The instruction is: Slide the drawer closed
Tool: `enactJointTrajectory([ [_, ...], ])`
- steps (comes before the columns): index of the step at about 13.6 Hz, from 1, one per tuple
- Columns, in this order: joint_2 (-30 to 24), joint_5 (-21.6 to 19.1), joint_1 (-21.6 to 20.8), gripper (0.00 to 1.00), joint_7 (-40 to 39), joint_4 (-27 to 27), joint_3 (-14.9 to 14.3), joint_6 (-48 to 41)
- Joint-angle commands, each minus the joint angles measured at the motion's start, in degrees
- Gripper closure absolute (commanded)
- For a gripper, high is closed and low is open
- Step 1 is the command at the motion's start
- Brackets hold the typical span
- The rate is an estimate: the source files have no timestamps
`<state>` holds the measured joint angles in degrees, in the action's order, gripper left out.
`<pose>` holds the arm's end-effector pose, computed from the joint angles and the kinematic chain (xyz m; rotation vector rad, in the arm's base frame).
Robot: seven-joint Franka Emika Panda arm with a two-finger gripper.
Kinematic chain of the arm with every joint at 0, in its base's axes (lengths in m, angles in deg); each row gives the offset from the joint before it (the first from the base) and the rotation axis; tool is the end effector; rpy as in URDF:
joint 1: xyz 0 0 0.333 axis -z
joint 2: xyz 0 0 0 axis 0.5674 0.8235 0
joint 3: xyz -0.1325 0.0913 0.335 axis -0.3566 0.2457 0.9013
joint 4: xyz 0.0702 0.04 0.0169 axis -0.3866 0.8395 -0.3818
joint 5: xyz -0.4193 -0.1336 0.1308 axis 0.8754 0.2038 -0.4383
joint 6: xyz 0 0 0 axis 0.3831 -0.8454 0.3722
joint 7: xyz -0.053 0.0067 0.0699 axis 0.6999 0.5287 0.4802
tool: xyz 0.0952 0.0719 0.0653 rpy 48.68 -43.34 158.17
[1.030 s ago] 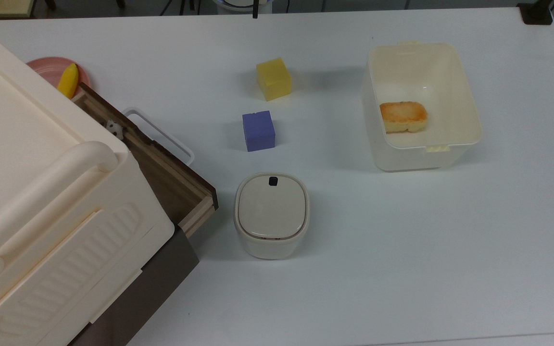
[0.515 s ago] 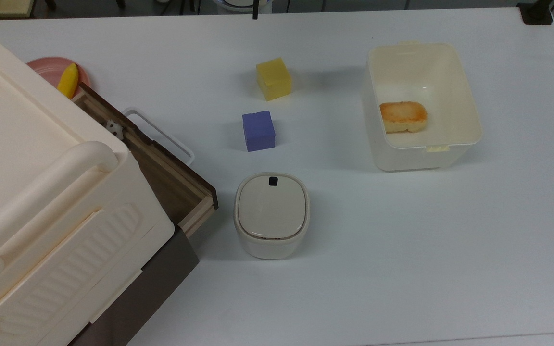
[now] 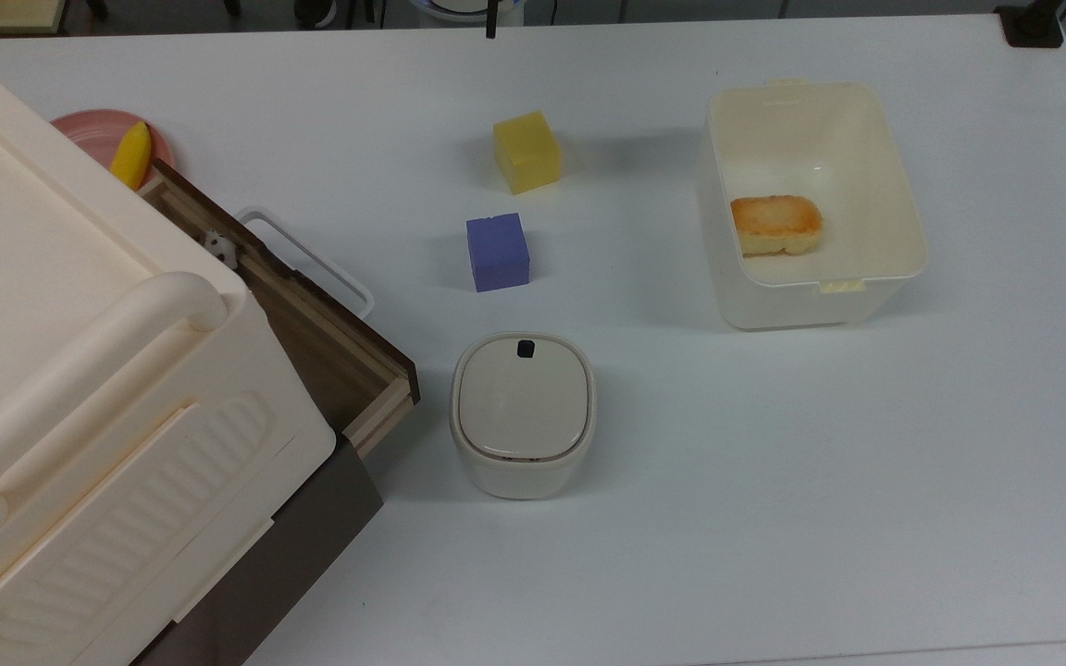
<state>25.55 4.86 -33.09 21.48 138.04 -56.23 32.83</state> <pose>0.6266 0.0325 0.6648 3.0479 -0.1033 0.0991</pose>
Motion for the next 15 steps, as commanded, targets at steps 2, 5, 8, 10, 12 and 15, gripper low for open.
enactJointTrajectory([
  [2,-0.9,-0.7,0.3,0.00,-2.9,1.8,-0.3,1.9],
  [5,-0.9,-0.8,1.2,0.00,-3.4,1.8,-0.4,2.1],
  [8,-0.9,-0.7,1.3,0.00,-7.1,1.8,-0.4,2.0],
  [10,-0.9,-0.7,1.2,0.00,-6.6,1.8,-0.4,2.0],
  [12,-0.9,-0.7,1.2,0.00,-6.3,1.8,-0.4,2.0],
  [15,-0.9,-0.7,0.8,0.00,-6.3,1.8,-0.4,1.3],
])
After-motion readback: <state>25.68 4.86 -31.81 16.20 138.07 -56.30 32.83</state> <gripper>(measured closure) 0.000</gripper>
